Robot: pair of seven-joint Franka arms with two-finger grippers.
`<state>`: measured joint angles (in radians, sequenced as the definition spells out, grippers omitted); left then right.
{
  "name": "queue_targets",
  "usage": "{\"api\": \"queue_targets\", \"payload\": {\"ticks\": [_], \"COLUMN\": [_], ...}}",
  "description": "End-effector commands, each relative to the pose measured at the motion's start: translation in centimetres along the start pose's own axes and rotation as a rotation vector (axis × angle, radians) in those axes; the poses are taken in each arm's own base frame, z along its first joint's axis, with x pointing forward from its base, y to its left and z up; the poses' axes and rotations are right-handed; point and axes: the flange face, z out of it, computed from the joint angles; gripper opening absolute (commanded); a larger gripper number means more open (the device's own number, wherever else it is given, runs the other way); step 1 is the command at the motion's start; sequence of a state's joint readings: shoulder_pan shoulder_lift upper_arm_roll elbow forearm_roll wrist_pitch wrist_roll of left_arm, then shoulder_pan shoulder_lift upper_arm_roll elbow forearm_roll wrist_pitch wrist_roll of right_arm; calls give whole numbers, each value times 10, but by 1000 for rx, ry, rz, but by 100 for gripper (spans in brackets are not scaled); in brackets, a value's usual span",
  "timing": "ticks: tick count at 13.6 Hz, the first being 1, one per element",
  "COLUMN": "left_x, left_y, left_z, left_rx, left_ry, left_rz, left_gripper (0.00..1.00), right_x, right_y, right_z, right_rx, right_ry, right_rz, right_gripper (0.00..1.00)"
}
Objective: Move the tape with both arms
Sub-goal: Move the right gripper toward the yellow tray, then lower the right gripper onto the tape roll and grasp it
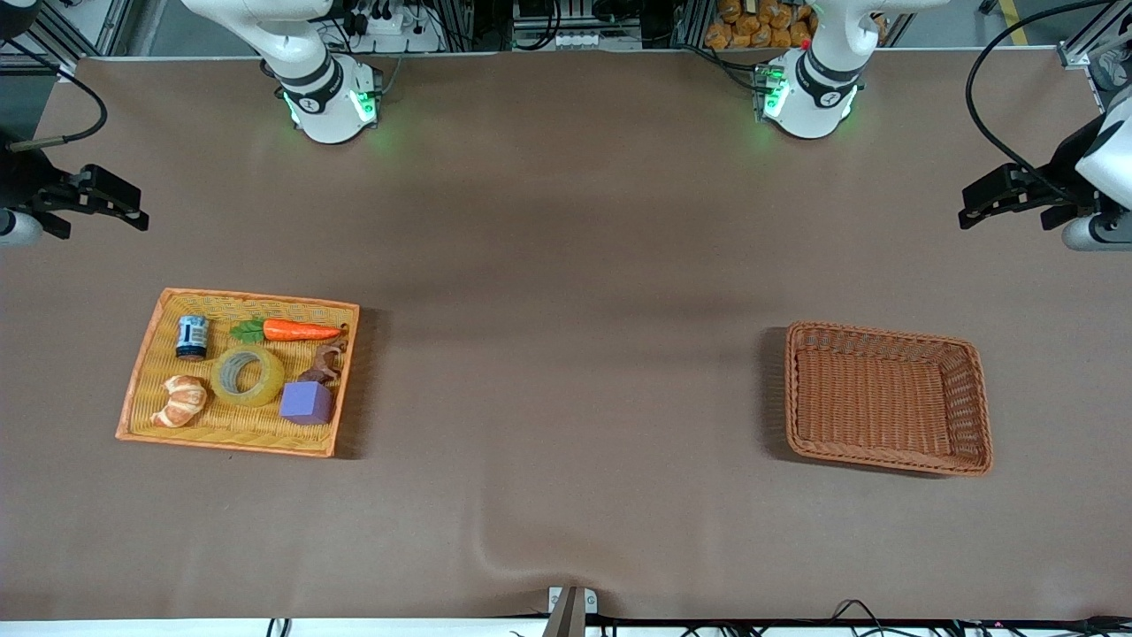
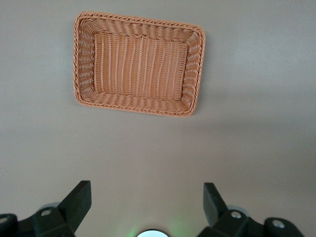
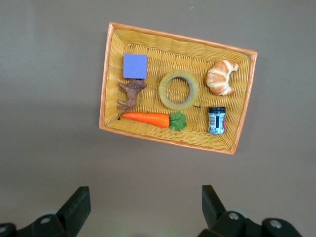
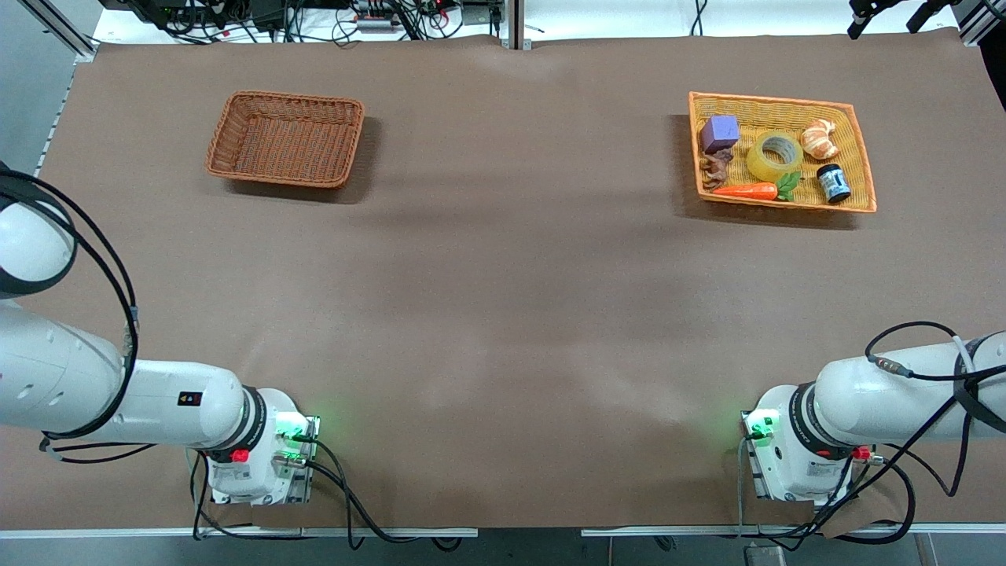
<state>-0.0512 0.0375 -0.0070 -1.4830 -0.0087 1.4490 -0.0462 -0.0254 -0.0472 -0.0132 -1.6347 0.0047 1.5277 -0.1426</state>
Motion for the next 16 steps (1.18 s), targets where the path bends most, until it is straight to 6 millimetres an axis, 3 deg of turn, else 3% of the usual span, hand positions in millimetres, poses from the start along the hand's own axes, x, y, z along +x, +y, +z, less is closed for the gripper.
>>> {"api": "queue_targets", "payload": {"ticks": [1,7,12,16], "left_x": [0,4,4,1], "left_y": [2,2,-2,-11], "left_z": [-1,6,15,17], "left_rx": [-19,19,21,20], "left_ry": [-5,10,-10,-18], "left_rz": [-11,-7,-14,-28], "left_gripper": [100,100,100,100], "right_x": [1,23,96,131], "right_y": [1,4,15,29], "right_z": [6,46,179,259], "right_rx": [-13,-3,18,4], "right_ry": [-33,-107,-174,-142], "right_rz": [-7,-41,-52,-128], "right_gripper": [100,100,100,100]}}
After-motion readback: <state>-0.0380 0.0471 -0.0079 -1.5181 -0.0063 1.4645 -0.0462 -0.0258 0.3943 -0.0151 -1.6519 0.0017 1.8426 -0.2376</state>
